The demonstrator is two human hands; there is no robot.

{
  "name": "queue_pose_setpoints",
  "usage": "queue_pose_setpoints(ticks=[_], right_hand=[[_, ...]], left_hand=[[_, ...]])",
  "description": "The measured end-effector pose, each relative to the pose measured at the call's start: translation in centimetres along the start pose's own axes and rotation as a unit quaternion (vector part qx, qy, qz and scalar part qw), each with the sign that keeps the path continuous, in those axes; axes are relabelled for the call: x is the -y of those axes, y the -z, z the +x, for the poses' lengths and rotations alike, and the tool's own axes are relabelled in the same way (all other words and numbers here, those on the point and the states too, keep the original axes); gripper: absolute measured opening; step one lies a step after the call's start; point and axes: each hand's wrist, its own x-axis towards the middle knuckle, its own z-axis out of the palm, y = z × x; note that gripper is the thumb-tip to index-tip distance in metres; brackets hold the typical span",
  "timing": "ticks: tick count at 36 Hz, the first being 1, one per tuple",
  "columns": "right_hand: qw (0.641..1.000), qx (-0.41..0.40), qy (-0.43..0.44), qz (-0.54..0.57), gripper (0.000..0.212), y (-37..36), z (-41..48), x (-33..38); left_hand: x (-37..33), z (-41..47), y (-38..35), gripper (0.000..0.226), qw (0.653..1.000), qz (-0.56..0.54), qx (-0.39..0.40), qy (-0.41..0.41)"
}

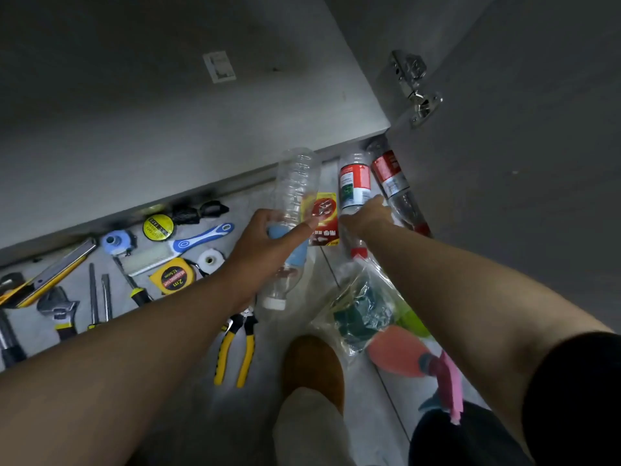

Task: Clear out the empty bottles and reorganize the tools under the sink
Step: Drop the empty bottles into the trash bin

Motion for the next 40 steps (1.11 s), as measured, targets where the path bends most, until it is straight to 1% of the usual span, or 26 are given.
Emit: queue_pose_setpoints(ticks=[3,5,7,9,10,12,14,16,18,21,25,28,31,36,40], right_hand=[[0.998,0.008,-0.005,0.06,0.078,-0.3,-1.5,0.3],[0.988,0.033,-0.011,0.152,0.076,0.3,-2.8,0.3],[0.958,0.082,-0.022,0.274,0.071,1.5,-4.8,0.2],[0.911,0.15,-0.03,0.382,0.062,3.3,-7.4,-0.1],[0.894,0.177,-0.026,0.411,0.057,4.3,-8.8,-0.4],[0.88,0.207,-0.011,0.427,0.053,6.5,-11.7,-1.4],[0.882,0.217,0.012,0.419,0.054,9.0,-14.8,-2.8],[0.892,0.204,0.036,0.401,0.056,11.6,-17.8,-4.3],[0.912,0.165,0.059,0.371,0.057,14.2,-20.7,-6.4],[0.944,0.104,0.094,0.3,0.068,18.4,-24.9,-10.4],[0.956,0.084,0.095,0.265,0.061,23.5,-30.2,-17.5],[0.961,0.083,0.082,0.252,0.051,26.4,-33.5,-23.3],[0.967,0.096,0.056,0.23,0.036,28.6,-36.4,-29.3],[0.982,0.102,-0.007,0.157,0.038,30.7,-40.3,-37.9],[0.988,0.114,-0.065,0.086,0.038,28.9,-40.7,-41.8]], left_hand=[[-0.4,-0.2,0.1,0.064,1.0,0.019,-0.003,-0.017],[-1.2,-0.5,0.1,0.066,0.996,0.067,-0.003,-0.053],[-2.4,-1.5,0.2,0.075,0.987,0.127,0.009,-0.093],[-4.0,-2.8,0.4,0.078,0.978,0.168,0.027,-0.124],[-4.9,-3.5,0.4,0.076,0.972,0.184,0.034,-0.143],[-6.9,-5.2,0.2,0.07,0.954,0.224,0.039,-0.193],[-9.3,-7.5,-0.4,0.068,0.932,0.27,0.04,-0.24],[-11.4,-10.2,-1.4,0.067,0.911,0.296,0.056,-0.283],[-13.4,-13.0,-2.6,0.066,0.893,0.316,0.078,-0.311],[-15.9,-17.3,-4.8,0.066,0.864,0.359,0.126,-0.331],[-17.1,-22.6,-8.0,0.055,0.843,0.378,0.231,-0.307],[-16.7,-26.0,-10.9,0.051,0.828,0.39,0.281,-0.29],[-15.7,-28.9,-13.9,0.048,0.819,0.413,0.303,-0.26],[-12.7,-32.1,-19.1,0.049,0.81,0.449,0.306,-0.22],[-10.1,-33.7,-22.4,0.045,0.817,0.46,0.306,-0.165]])
